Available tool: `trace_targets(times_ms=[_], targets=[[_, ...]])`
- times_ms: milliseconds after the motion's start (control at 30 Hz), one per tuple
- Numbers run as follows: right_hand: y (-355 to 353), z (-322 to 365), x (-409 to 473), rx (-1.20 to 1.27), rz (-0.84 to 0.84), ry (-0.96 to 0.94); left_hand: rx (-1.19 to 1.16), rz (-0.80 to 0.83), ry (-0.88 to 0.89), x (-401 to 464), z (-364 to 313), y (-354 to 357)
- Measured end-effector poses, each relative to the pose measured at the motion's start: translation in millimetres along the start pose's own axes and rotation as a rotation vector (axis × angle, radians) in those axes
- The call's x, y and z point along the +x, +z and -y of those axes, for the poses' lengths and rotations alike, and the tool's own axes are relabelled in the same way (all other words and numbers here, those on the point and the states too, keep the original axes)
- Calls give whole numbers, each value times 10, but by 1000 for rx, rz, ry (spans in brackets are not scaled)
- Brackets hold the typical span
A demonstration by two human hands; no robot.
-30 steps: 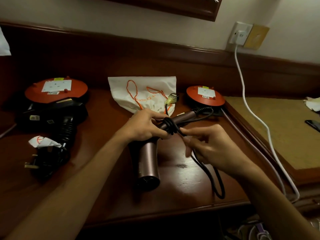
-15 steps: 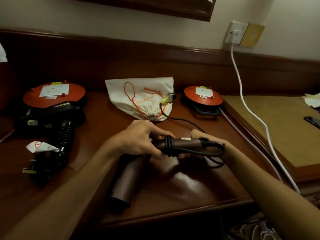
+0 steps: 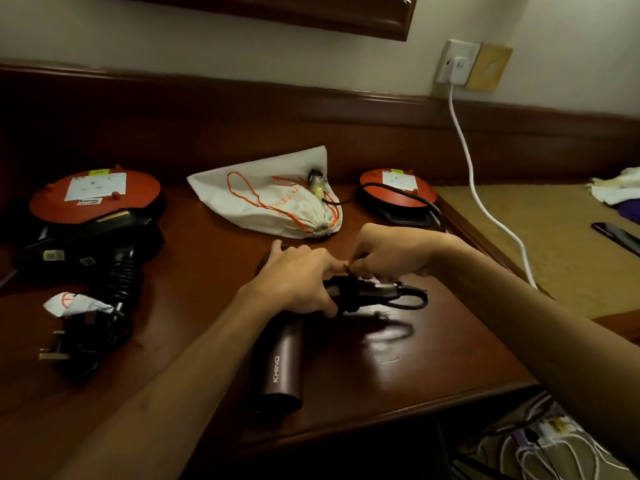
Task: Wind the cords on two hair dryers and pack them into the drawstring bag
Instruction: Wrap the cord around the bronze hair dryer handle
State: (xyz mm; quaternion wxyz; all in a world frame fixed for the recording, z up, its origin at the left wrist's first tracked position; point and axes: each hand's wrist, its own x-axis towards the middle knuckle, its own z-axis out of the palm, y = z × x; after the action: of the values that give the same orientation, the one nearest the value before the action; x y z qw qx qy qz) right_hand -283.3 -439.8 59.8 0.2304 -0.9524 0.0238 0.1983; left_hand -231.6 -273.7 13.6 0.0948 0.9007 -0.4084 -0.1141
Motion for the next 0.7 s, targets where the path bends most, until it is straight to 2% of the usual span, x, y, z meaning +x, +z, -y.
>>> trace_targets(times_ms=[167, 333, 467, 600, 700], targets=[[147, 120, -217, -33, -222, -54, -123, -42, -25, -60, 96, -52], [397, 43, -513, -64, -341, -110, -143, -151, -55, -83, 221, -20], [555, 7, -586, -14, -387, -222, -317, -183, -107, -53, 421, -54], [726, -36, -374, 149, -429, -326, -672, -172, -25, -116, 563, -65], [841, -103, -215, 253, -457, -344, -739, -172, -6, -192, 582, -112]])
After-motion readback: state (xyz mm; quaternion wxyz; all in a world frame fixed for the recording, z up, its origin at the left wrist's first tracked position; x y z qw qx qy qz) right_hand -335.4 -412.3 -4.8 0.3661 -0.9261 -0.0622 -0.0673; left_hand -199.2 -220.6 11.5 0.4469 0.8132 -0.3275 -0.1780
